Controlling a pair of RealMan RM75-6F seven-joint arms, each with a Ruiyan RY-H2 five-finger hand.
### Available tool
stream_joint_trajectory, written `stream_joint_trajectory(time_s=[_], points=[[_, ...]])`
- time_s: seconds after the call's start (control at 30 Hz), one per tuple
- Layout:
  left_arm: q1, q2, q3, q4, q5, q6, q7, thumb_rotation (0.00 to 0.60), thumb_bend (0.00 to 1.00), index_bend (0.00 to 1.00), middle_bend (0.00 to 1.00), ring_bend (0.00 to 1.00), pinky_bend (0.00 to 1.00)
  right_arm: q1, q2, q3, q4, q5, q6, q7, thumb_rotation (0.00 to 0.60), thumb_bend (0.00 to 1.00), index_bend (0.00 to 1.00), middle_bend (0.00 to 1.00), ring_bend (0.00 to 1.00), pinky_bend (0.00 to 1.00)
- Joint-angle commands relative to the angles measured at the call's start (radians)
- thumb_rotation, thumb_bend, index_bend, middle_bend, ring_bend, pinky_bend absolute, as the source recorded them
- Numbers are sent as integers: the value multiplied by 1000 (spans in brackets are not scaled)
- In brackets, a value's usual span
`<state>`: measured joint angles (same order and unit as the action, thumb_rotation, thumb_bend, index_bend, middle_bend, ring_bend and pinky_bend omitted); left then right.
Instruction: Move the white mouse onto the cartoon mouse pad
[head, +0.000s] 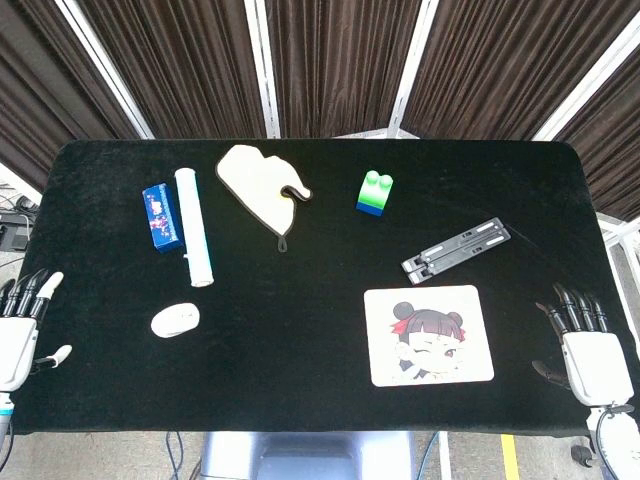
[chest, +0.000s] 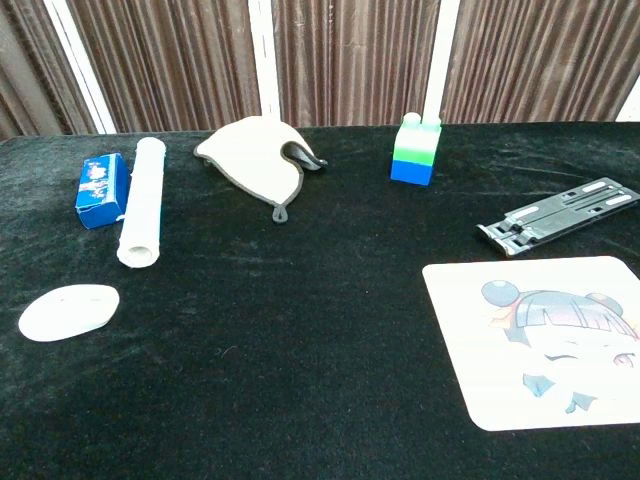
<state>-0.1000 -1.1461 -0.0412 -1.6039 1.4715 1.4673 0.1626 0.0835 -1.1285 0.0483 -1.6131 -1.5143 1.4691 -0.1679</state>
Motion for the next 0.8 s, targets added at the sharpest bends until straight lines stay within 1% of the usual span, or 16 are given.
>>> stream_joint_trajectory(time_s=[0.03, 0.37, 0.8], points=[[-1, 1, 0, -3, -2, -2, 2, 600, 116, 0, 0, 0, 0, 1, 0, -2, 1, 2, -4, -4, 600, 15, 179, 0, 0, 0], [-2, -5, 3, -15, -7, -8, 32, 600, 117, 0, 0, 0, 0, -1, 11, -4, -8, 9, -12, 8, 600, 18, 178, 0, 0, 0], [-18, -19, 0, -45, -55, -60, 59, 600, 120, 0, 0, 0, 0, -2, 12, -10, -6, -2, -11, 9, 600, 24, 179, 0, 0, 0]])
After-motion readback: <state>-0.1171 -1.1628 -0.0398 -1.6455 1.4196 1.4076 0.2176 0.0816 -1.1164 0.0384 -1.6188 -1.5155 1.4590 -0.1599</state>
